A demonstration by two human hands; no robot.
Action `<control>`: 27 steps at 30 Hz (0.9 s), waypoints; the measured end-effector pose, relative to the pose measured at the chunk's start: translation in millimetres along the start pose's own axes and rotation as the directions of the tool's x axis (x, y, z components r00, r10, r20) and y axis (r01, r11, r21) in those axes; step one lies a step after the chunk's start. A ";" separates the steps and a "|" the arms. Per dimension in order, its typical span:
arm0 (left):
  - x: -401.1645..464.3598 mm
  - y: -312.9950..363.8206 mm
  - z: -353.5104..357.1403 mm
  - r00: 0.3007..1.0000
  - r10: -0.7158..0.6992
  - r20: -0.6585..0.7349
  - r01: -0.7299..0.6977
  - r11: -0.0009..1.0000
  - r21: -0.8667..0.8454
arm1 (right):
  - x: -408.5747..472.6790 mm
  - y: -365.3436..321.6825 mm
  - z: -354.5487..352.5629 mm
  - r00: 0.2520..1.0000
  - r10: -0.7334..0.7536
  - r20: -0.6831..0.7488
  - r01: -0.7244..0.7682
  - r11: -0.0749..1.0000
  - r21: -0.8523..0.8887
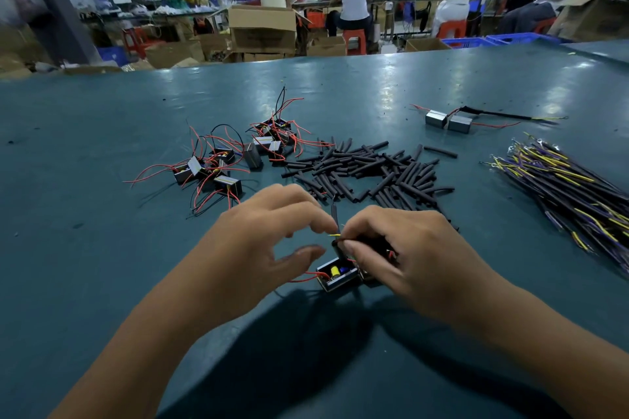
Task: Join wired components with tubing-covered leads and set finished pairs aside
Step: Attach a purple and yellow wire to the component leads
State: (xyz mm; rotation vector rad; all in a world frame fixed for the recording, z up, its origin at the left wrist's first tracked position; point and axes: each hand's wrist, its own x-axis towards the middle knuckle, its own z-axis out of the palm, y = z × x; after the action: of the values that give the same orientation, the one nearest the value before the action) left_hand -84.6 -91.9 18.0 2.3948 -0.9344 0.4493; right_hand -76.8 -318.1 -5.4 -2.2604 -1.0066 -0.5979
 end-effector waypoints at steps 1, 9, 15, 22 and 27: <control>0.9 0.0 1.4 0.999 0.044 -0.010 -0.044 0.999 0.027 | 0.3 0.5 -0.3 1.000 0.004 0.003 -0.004 1.000 0.006; 5.4 2.0 9.5 0.961 0.251 -0.121 -0.218 0.947 0.234 | 1.0 -2.4 -0.4 1.000 0.003 0.012 -0.003 1.000 0.020; 6.1 7.1 18.2 0.969 0.208 -0.133 -0.174 0.958 0.228 | -0.9 -2.5 1.0 0.999 0.029 0.014 -0.029 0.999 0.023; 3.9 17.1 19.3 0.989 -0.064 -0.131 0.069 0.997 0.034 | 1.8 -8.3 -0.8 0.995 -0.086 -0.045 0.078 0.985 -0.155; 3.1 27.2 20.7 0.970 -0.183 -0.159 0.190 0.982 0.026 | 1.2 -8.5 -0.4 0.993 -0.108 -0.048 0.095 0.970 -0.225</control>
State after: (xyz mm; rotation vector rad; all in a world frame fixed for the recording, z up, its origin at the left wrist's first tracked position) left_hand -99.1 -122.5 12.3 2.4157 -0.6304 0.5785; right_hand -82.7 -313.1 -1.7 -2.3775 -1.0770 -0.8553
